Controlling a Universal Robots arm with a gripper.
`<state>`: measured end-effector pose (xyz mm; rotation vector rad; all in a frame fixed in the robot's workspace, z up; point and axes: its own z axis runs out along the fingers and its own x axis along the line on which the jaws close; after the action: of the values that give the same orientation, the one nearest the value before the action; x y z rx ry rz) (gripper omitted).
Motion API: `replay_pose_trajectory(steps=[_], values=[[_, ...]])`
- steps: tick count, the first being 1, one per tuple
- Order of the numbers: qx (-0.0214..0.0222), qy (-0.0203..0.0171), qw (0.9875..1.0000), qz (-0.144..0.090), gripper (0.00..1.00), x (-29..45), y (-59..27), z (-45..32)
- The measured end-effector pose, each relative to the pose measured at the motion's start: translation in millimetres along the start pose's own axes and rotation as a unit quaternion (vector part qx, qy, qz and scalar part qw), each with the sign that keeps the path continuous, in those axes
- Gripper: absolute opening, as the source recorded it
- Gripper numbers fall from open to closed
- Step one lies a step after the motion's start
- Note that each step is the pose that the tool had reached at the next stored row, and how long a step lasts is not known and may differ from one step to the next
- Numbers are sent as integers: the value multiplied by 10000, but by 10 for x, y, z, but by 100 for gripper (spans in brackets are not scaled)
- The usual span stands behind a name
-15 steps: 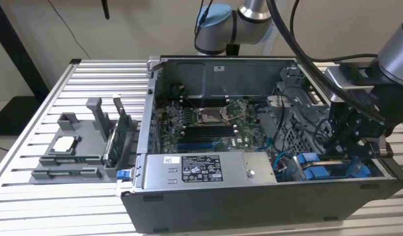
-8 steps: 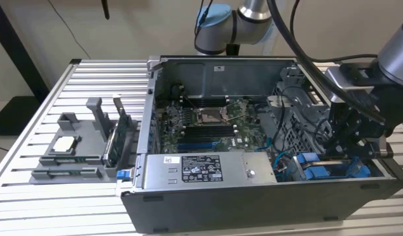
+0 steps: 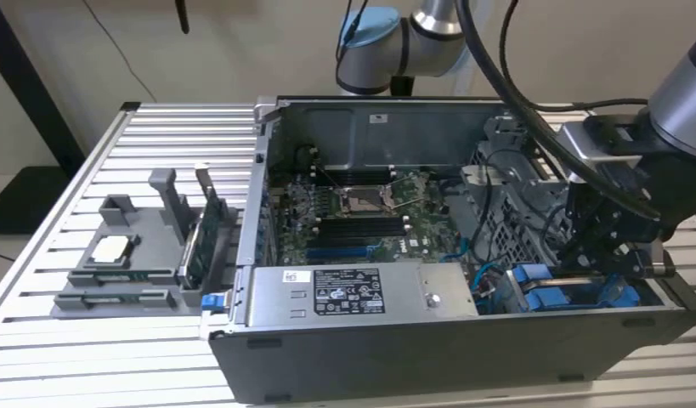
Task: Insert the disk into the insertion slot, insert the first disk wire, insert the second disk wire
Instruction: 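Insert the second disk wire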
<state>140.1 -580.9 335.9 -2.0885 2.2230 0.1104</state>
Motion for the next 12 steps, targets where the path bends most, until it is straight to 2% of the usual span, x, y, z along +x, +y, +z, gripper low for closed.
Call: replay_pose_trajectory(steps=[3, 5, 6, 12], values=[[-1, -6, 10000, 0, 18, -2, 0, -14], [0, -2, 10000, 0, 18, -7, 0, -60], [0, -3, 10000, 0, 25, -10, -1, -83], [0, -2, 10000, 0, 25, -22, -2, -191]])
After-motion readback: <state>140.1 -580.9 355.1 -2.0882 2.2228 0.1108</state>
